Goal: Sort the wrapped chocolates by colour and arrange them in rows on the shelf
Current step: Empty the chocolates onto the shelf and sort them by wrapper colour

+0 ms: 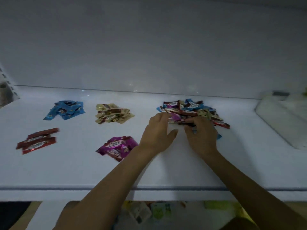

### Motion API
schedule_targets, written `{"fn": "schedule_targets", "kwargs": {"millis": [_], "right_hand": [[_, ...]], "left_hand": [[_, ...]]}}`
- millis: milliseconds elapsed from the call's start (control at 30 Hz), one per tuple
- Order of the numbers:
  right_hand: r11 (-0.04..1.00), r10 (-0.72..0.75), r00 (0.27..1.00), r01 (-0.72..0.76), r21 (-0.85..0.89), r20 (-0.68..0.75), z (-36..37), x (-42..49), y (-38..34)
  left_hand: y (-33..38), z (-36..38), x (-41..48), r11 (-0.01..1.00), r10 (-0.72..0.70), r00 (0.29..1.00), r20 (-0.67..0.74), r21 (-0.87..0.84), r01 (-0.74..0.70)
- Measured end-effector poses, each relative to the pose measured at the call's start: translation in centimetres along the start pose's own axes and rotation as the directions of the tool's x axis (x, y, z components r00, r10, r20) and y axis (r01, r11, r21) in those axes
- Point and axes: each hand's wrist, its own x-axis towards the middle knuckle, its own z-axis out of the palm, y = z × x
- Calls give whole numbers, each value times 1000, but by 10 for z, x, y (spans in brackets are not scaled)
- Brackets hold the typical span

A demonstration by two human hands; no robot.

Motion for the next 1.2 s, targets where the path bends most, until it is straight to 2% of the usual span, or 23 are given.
{"fn": "schedule_targets", "kwargs": {"millis": [100,200,267,367,500,567,733,933,1067,1200], "right_hand": [[985,149,984,-139,-104,95,-15,1,30],[978,177,966,-151,-141,191,-11,15,47],[988,149,963,-135,-75,225,-2,29,50],[985,125,972,-146,93,198,7,46,48],[981,121,984,-139,135,130,9,45,53],[967,130,986,-150,207,107,8,42,55],[942,167,982,-187,280,93,5,43,56],[928,179,979,-201,313,99,8,45,56],[925,174,981,-192,328,83,14,46,60],[937,152,987,-162,310,55,15,45,60]], "left_hand": [[6,30,17,991,-59,994,96,125,46],[7,50,30,972,-105,989,100,220,81],[9,58,38,966,-112,989,97,244,85],[12,64,54,968,-81,989,126,248,48],[17,70,78,973,-101,969,224,227,49],[19,78,83,960,-101,966,240,278,31],[16,86,82,948,64,994,85,307,-87],[8,90,82,955,247,963,-110,196,-222],[6,89,84,960,268,950,-160,129,-249],[8,83,85,988,151,959,-241,16,-152]]}}
